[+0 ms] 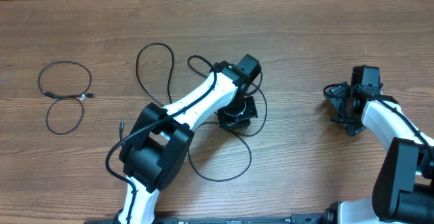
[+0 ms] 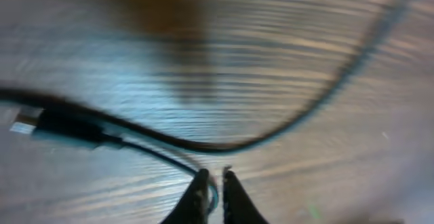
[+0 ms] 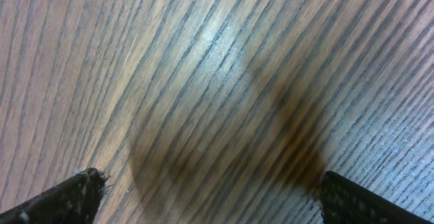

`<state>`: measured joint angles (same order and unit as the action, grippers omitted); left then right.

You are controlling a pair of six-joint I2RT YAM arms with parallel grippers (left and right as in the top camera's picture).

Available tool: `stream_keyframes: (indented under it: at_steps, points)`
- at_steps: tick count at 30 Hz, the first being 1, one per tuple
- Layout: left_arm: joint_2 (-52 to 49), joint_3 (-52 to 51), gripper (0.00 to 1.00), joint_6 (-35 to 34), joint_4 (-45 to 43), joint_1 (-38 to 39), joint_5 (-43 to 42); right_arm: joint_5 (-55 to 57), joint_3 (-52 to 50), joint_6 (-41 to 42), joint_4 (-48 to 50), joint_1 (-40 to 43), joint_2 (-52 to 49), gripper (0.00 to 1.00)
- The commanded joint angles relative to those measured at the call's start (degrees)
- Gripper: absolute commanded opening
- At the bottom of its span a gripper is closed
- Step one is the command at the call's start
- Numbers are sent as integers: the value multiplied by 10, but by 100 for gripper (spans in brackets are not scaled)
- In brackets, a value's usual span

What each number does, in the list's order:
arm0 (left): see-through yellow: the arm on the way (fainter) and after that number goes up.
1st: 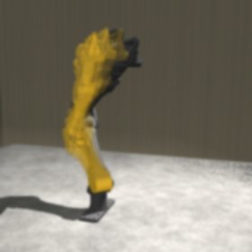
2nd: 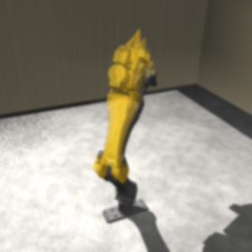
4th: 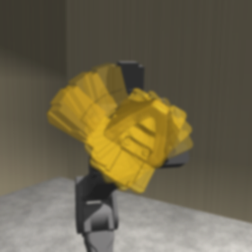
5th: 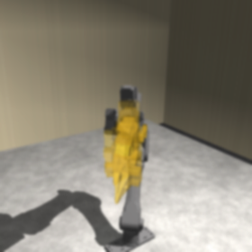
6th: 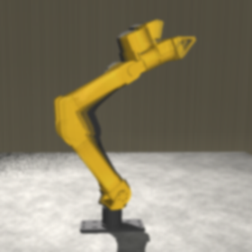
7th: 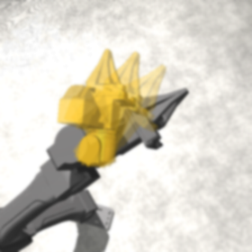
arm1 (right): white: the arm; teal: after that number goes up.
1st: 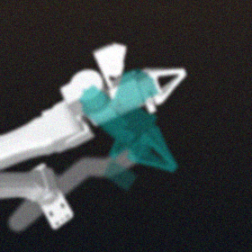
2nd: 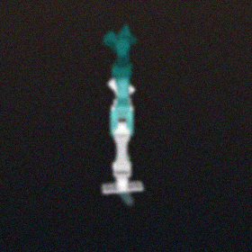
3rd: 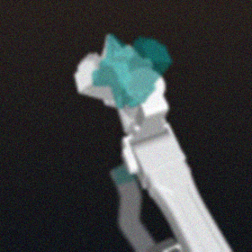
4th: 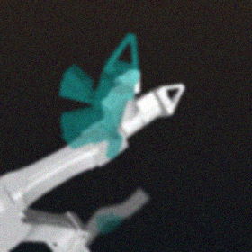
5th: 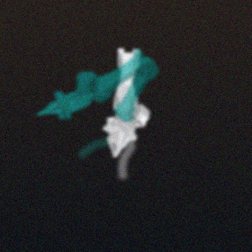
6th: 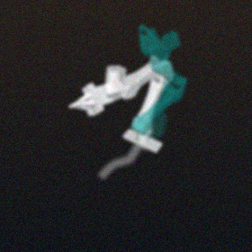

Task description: Untangle cables

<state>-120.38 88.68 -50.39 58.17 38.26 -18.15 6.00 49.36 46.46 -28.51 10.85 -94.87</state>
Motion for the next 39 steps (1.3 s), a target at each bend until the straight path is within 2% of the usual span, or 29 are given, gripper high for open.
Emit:
stream_keyframes:
  at_steps: [1, 4, 8, 14, 17, 18, 19, 20, 21, 26, 29, 34, 39]
  points:
    - [-5, -32, 31, -190, 3, 1, 56, 3, -1, -5, 1, 1, 10, 100]
    - [-5, -41, 36, -220, 3, 1, 83, 4, -1, -4, 1, 1, 10, 100]
    - [-5, -41, 45, -226, -2, 1, 115, 3, -1, -5, 1, 1, 10, 100]
    - [-5, -57, 47, -294, -7, 3, 148, 3, -1, -4, 1, 1, 10, 100]
    - [-5, -91, 47, -319, -49, 3, 158, 4, -1, -5, 1, 1, 10, 100]
    - [-5, -103, 45, -320, -67, 3, 158, 4, -1, -4, 1, 1, 10, 100]
    - [-5, -113, 34, -320, -81, 3, 158, 4, -1, -4, 1, 1, 10, 100]
    - [-5, -119, 13, -320, -87, 3, 158, 3, -1, -4, 1, 1, 10, 100]
    - [-5, -120, 4, -320, -88, 3, 158, 4, -1, -4, 1, 1, 10, 100]
    - [-5, -120, 4, -316, -87, 3, 158, 3, -1, -5, 1, 1, 10, 100]
    - [-5, -114, 4, -255, -90, 2, 152, 3, -1, -4, 1, 1, 10, 100]
    - [-3, -29, 4, -54, -38, -13, 103, 4, -1, -4, 1, 1, 10, 100]
    - [12, 61, 4, -19, 50, -9, 190, 3, -1, -5, 1, 1, 10, 100]
